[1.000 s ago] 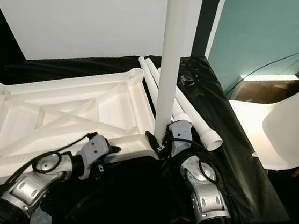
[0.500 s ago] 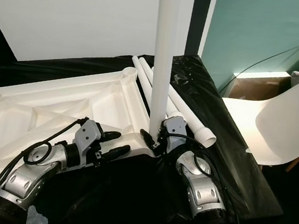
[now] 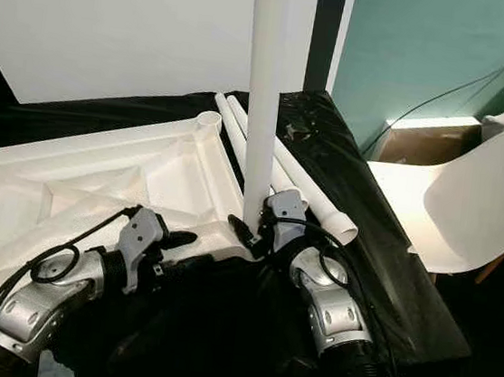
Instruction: Building children table
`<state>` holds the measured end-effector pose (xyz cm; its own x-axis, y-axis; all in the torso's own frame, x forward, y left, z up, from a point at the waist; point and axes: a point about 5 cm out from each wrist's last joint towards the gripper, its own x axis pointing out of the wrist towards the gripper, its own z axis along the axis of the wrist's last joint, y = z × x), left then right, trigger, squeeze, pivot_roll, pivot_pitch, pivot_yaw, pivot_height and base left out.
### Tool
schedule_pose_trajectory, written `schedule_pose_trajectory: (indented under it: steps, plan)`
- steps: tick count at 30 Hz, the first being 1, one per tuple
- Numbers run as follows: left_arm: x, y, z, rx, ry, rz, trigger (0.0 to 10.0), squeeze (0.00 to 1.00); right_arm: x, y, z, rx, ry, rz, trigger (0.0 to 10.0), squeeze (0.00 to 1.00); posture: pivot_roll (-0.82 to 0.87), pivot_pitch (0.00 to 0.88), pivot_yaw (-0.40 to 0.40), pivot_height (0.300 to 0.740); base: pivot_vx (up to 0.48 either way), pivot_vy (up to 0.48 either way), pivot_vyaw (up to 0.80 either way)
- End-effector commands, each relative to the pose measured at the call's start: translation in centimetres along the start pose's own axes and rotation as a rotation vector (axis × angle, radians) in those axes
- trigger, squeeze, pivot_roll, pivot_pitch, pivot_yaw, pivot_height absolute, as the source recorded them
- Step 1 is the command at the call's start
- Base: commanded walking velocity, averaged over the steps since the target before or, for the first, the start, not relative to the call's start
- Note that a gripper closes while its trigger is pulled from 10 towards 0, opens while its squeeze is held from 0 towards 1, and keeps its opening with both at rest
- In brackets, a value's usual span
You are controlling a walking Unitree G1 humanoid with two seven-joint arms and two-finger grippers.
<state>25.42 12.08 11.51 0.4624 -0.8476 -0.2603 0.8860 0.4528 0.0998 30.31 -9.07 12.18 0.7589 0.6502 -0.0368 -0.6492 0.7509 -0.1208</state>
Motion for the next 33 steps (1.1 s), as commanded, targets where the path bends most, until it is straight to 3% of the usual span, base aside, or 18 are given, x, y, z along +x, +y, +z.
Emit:
schedule_pose_trajectory:
  steps: [1,9,12,13,15,16,17,19,22,23,24,25,26,31,32,33]
  plan:
    - [0.1,-1.0,-1.4,-0.014,0.089,-0.14,10.0,0.0,0.4,1.6,-0.5,0.039,0.018,0.082,0.0,0.0,-0.03,0.0,0.049,0.74,0.0,0.0,0.0]
    - [0.6,-0.7,-2.8,-0.015,0.176,-0.09,10.0,0.0,0.5,1.3,-0.4,0.04,0.013,0.082,0.0,0.0,-0.03,0.0,0.053,0.74,0.0,0.0,0.0]
    - [1.3,-0.2,-4.0,-0.014,0.242,-0.016,9.6,0.0,0.6,1.5,-0.1,0.044,0.004,0.1,0.0,0.0,-0.04,0.0,0.055,0.74,0.0,0.0,0.0]
    - [1.5,-0.1,-4.1,-0.012,0.252,-0.001,4.0,0.0,0.8,1.6,0.0,0.047,-0.001,0.108,0.0,0.0,-0.04,0.0,0.056,0.74,0.0,0.0,0.0]
    - [1.5,-0.1,-4.1,-0.012,0.252,-0.001,4.0,0.0,0.8,1.6,0.0,0.047,-0.001,0.108,0.0,0.0,-0.04,0.0,0.056,0.74,0.0,0.0,0.0]
    - [1.7,-0.1,-4.1,-0.012,0.25,0.003,3.4,0.0,1.1,2.0,0.1,0.046,-0.007,0.132,0.0,0.0,-0.04,0.0,0.058,0.74,0.0,0.0,0.0]
    - [1.8,-0.3,-3.9,-0.011,0.233,-0.004,0.4,0.0,1.4,2.6,0.3,0.049,-0.014,0.161,0.0,0.0,-0.04,0.0,0.058,0.74,0.0,0.0,0.0]
    - [2.0,-0.3,-3.7,-0.009,0.221,-0.003,0.0,0.0,1.6,3.0,0.4,0.049,-0.017,0.18,0.0,0.0,-0.05,0.0,0.059,0.74,0.0,0.0,0.0]
    - [2.1,-0.1,-3.5,-0.009,0.214,0.017,0.0,0.0,1.7,3.2,0.5,0.048,-0.018,0.189,0.0,0.0,-0.05,0.0,0.059,0.74,0.0,0.0,0.0]
    - [2.3,0.4,-3.5,-0.007,0.217,0.061,1.2,0.0,1.6,3.0,0.4,0.04,-0.011,0.174,3.0,0.0,-0.05,0.0,0.058,0.74,0.0,0.0,0.0]
    - [2.3,0.4,-3.5,-0.007,0.217,0.061,1.2,0.0,1.6,3.0,0.4,0.04,-0.011,0.174,3.0,0.0,-0.05,0.0,0.058,0.74,0.0,0.0,0.0]
    - [2.3,0.9,-3.6,-0.009,0.226,0.107,5.0,0.0,1.5,2.6,0.3,0.034,-0.003,0.154,10.0,0.0,-0.05,0.0,0.058,0.74,0.0,0.0,0.0]
    - [2.3,1.3,-3.7,-0.009,0.239,0.139,9.8,0.0,1.3,2.1,0.1,0.026,0.007,0.124,10.0,0.0,-0.05,0.0,0.059,0.74,0.0,0.0,0.0]
    - [2.3,1.5,-4.0,-0.011,0.261,0.154,10.0,0.0,0.7,1.3,-0.1,0.017,0.021,0.084,10.0,0.0,-0.05,0.0,0.06,0.74,0.0,0.0,0.0]
    - [2.3,1.4,-4.2,-0.024,0.268,0.133,2.0,0.0,-0.3,0.9,-0.3,0.024,0.027,0.055,10.0,1.0,-0.06,0.0,0.065,0.74,0.0,0.0,0.0]
    - [2.3,1.4,-4.2,-0.024,0.268,0.133,2.0,0.0,-0.3,0.9,-0.3,0.024,0.027,0.055,10.0,1.0,-0.06,0.0,0.065,0.74,0.0,0.0,0.0]
